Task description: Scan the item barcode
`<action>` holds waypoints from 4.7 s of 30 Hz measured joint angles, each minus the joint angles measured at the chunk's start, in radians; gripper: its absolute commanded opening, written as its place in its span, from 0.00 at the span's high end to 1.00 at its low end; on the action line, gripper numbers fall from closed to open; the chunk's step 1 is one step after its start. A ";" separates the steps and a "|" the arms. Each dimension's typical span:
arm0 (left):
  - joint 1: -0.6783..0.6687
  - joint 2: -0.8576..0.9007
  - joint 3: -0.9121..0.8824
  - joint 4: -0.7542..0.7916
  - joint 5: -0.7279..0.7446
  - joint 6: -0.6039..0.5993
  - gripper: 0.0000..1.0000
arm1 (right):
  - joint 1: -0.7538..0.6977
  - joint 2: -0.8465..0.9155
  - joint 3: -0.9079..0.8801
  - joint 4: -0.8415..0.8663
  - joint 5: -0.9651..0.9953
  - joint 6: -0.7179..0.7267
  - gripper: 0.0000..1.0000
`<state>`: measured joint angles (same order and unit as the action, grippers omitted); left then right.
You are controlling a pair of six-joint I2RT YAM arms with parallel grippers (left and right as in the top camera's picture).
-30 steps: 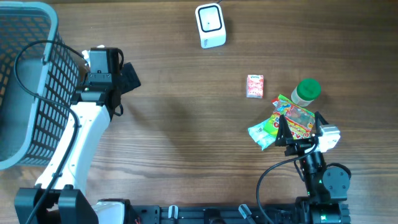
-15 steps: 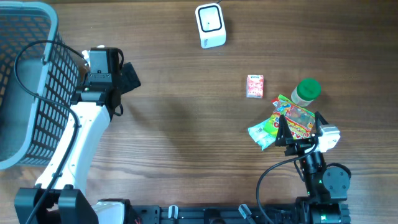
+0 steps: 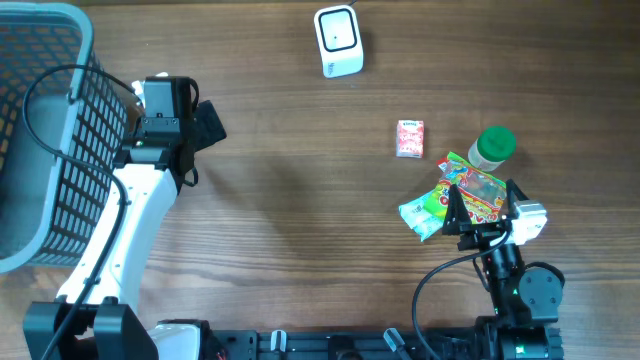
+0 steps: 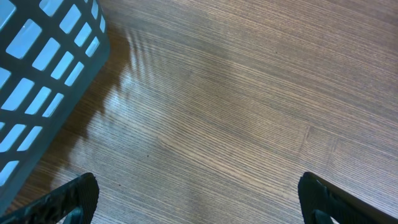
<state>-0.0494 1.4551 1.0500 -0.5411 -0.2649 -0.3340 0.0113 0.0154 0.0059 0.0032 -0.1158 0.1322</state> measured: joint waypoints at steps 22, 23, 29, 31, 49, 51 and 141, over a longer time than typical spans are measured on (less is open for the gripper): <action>0.000 -0.937 0.005 0.002 0.000 0.000 0.00 | 0.000 0.000 0.000 0.000 0.000 0.000 0.00; 0.000 -0.968 0.006 -0.008 -0.001 0.000 0.00 | 0.000 0.000 0.000 0.000 0.000 0.000 0.00; 0.000 -1.091 0.002 -0.207 -0.008 0.000 0.00 | 0.000 0.000 0.000 0.000 0.000 0.000 0.00; 0.000 -1.146 -0.007 -0.261 -0.009 0.000 0.00 | 0.000 0.000 0.000 0.000 0.000 0.000 0.00; -0.034 -1.442 -0.569 0.497 0.015 -0.057 0.00 | 0.000 -0.001 0.000 0.000 0.000 0.000 0.00; -0.034 -1.442 -0.673 0.661 0.025 -0.092 0.00 | 0.000 -0.001 0.000 0.000 0.000 0.000 0.00; 0.011 -1.442 -1.041 0.470 0.291 0.254 0.00 | 0.000 -0.001 0.000 0.000 0.000 0.000 0.00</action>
<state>-0.0380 0.0135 0.0093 -0.0708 0.0257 -0.0795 0.0113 0.0147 0.0059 0.0032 -0.1162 0.1322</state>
